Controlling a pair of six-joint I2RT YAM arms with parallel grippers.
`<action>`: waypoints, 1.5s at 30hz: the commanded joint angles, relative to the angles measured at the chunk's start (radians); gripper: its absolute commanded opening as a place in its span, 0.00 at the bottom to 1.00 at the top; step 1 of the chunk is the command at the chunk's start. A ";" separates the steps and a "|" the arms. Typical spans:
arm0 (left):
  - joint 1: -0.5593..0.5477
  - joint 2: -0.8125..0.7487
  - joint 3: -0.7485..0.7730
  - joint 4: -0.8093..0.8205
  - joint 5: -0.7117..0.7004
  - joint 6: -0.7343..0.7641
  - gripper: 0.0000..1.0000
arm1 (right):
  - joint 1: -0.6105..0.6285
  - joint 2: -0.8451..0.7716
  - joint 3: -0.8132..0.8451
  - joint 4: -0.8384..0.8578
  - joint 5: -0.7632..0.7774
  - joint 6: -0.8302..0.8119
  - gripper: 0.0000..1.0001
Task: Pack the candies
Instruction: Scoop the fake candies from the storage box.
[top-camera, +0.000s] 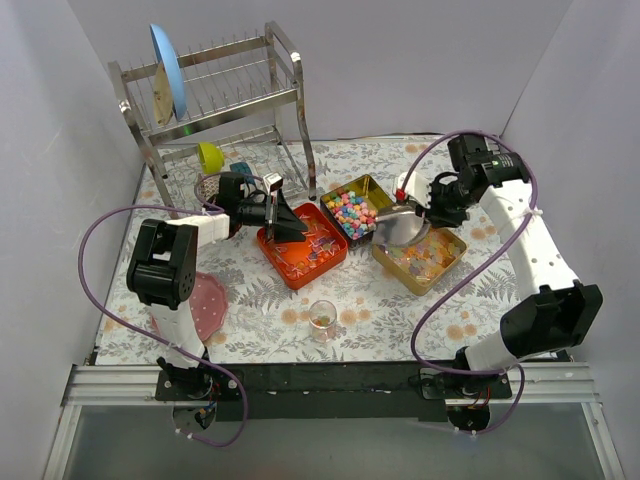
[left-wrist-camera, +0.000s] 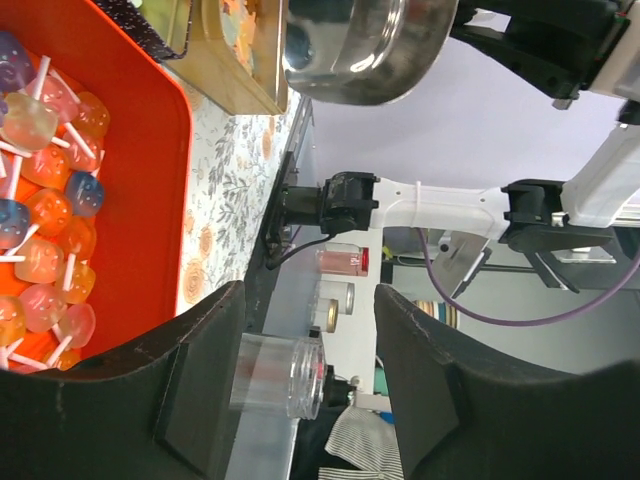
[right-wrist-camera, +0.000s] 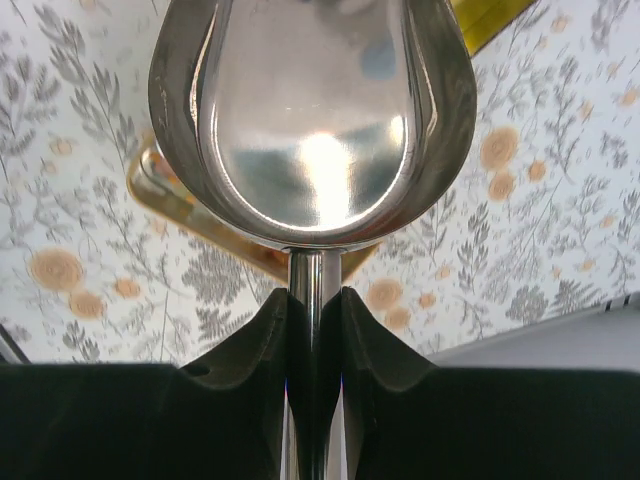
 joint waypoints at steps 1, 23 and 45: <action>-0.010 -0.011 0.017 -0.042 -0.012 0.082 0.53 | -0.019 0.005 0.009 -0.094 0.207 -0.171 0.01; -0.016 -0.112 -0.083 -0.030 -0.024 0.146 0.52 | -0.077 0.087 0.024 -0.094 0.571 -0.375 0.01; -0.018 -0.120 -0.120 -0.021 -0.026 0.151 0.52 | -0.077 0.207 -0.103 -0.094 0.646 -0.253 0.01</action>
